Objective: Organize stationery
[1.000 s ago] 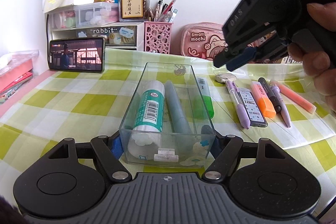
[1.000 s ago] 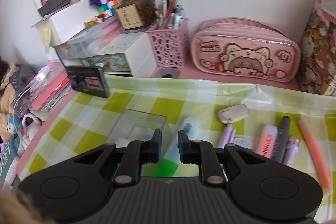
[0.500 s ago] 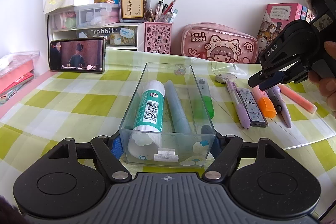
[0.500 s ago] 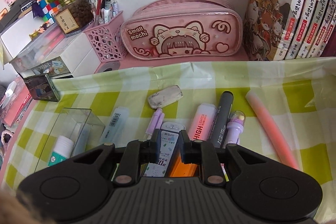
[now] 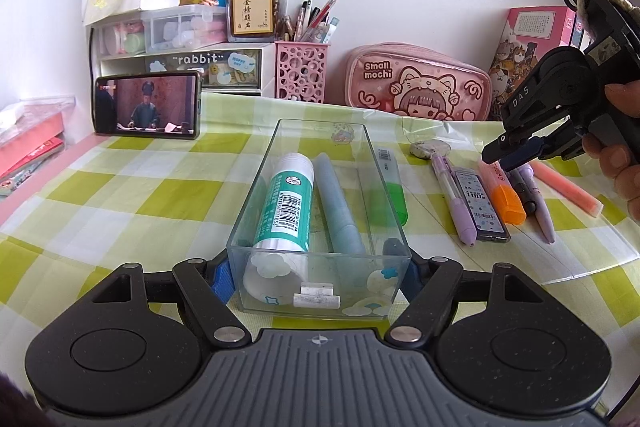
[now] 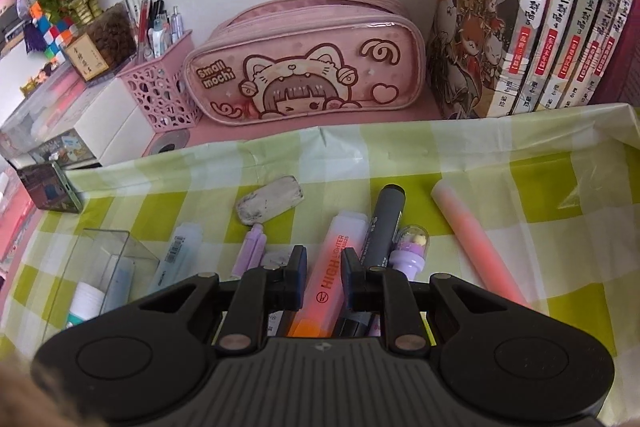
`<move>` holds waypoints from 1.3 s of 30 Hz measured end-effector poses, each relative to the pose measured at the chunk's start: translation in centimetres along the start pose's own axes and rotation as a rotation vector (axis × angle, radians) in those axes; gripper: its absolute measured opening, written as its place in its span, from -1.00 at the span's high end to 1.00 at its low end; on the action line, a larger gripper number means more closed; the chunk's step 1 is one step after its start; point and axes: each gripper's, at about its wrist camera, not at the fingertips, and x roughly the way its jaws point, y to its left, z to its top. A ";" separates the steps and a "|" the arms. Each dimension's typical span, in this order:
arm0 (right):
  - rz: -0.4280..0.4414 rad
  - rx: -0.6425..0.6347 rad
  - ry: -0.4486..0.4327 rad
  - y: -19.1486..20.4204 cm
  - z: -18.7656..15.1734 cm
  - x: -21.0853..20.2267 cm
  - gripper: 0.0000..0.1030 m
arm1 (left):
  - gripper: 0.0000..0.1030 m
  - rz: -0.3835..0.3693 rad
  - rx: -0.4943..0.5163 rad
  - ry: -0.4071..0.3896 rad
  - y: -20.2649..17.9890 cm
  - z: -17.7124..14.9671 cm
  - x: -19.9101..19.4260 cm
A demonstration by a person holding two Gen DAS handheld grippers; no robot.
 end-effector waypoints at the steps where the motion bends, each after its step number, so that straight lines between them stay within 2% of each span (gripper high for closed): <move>1: 0.007 -0.009 0.010 0.3 -0.1 0.1 0.68 | -0.43 0.001 0.001 0.000 0.0 0.0 0.0; 6: 0.036 -0.102 0.000 2.8 -0.7 0.3 0.68 | -0.43 -0.001 0.000 0.000 0.0 0.0 0.0; 13: 0.007 -0.046 0.001 1.3 -0.2 0.2 0.68 | -0.43 0.001 0.001 -0.001 0.0 0.0 0.0; 19: 0.086 -0.063 0.024 2.9 -0.6 0.5 0.68 | -0.43 0.001 0.001 0.000 0.0 0.0 0.1; 33: 0.047 -0.108 0.061 3.5 -0.6 1.3 0.67 | -0.43 0.001 0.001 -0.001 0.0 0.0 0.1; 36: 0.031 -0.070 0.023 2.1 -0.1 0.2 0.67 | -0.43 0.001 0.001 -0.001 0.0 0.0 0.1; 39: -0.016 -0.042 0.040 0.5 0.2 0.1 0.67 | -0.43 0.002 0.002 -0.001 -0.1 -0.1 0.1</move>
